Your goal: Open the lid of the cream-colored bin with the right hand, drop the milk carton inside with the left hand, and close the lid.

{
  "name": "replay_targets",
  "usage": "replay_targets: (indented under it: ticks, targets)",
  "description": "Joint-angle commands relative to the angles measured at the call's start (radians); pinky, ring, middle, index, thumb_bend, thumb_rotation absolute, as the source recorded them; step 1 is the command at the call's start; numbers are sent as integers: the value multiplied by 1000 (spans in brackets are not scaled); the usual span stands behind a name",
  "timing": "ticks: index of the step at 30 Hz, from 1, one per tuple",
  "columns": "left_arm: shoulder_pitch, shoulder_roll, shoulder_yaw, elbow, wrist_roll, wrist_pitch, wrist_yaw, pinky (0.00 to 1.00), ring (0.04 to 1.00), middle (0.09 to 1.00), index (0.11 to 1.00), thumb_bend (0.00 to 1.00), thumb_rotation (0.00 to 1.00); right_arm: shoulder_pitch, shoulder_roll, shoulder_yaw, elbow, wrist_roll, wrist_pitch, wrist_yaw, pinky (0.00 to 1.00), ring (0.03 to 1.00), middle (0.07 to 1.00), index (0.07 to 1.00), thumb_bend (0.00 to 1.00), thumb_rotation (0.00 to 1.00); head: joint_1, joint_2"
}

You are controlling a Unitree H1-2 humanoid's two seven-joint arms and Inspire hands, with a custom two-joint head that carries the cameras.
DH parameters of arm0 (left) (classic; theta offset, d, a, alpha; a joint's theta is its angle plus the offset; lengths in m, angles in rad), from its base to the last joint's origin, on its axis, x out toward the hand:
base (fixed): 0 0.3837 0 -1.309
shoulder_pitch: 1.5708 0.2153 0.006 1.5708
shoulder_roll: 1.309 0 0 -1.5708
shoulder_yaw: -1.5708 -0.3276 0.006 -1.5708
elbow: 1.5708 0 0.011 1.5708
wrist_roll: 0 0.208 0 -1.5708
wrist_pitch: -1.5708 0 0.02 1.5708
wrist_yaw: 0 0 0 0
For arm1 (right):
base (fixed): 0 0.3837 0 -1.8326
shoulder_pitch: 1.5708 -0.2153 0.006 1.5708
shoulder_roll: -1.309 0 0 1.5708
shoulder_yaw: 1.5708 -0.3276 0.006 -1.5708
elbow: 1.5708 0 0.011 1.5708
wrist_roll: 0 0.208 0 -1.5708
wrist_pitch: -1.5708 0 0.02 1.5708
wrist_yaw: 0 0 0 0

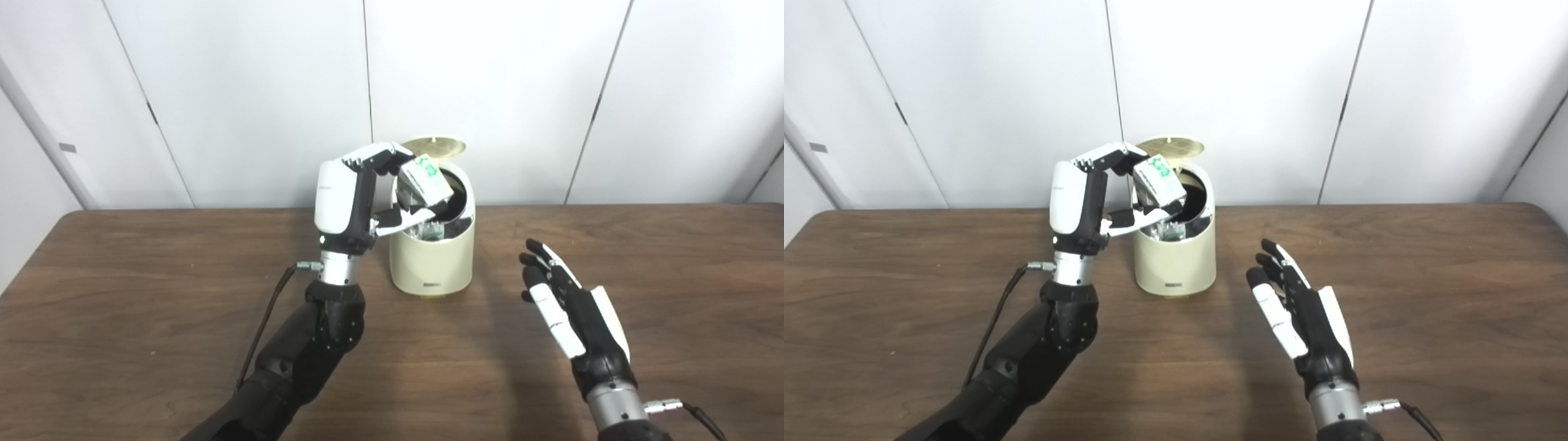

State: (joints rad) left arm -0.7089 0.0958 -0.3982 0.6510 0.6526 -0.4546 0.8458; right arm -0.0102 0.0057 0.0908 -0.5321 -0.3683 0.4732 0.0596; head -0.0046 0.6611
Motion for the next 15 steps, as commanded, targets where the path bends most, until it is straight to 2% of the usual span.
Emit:
replay_targets:
  ticks: [1,4,6,7,8,9,11,15]
  targets:
    - [-32,-3,29,-42,-11,-11,-22,366,420,476,513,478,0,-19,5,-4,-43,3,-12,-4,765,877,880,920,521,929,1,1]
    - [-21,-8,49,-61,9,12,-60,330,412,494,549,473,0,-20,5,-5,-44,2,-10,-3,760,874,878,920,519,930,1,0]
    - [-14,-13,61,-76,18,36,-87,364,391,493,548,494,0,-21,4,-7,-44,1,-8,-1,758,872,878,923,518,931,4,-1]
    - [-11,-16,66,-84,25,49,-98,372,425,542,522,508,27,-21,4,-8,-43,2,-8,0,758,872,878,925,519,932,4,-1]
    - [-8,-18,71,-91,27,58,-111,377,448,586,587,783,34,-22,5,-10,-43,5,-8,1,759,872,878,925,519,932,5,-1]
    - [-5,-20,75,-97,26,63,-123,385,467,614,618,889,48,-22,5,-11,-42,6,-8,2,758,870,877,925,518,931,6,-2]
    - [-1,-23,84,-105,23,70,-145,400,499,661,657,978,76,-23,5,-13,-40,7,-8,3,754,866,873,925,510,920,7,-3]
    - [6,-29,100,-121,25,83,-176,416,526,711,693,1000,113,-26,3,-14,-37,2,-8,5,751,862,866,922,486,892,10,-6]
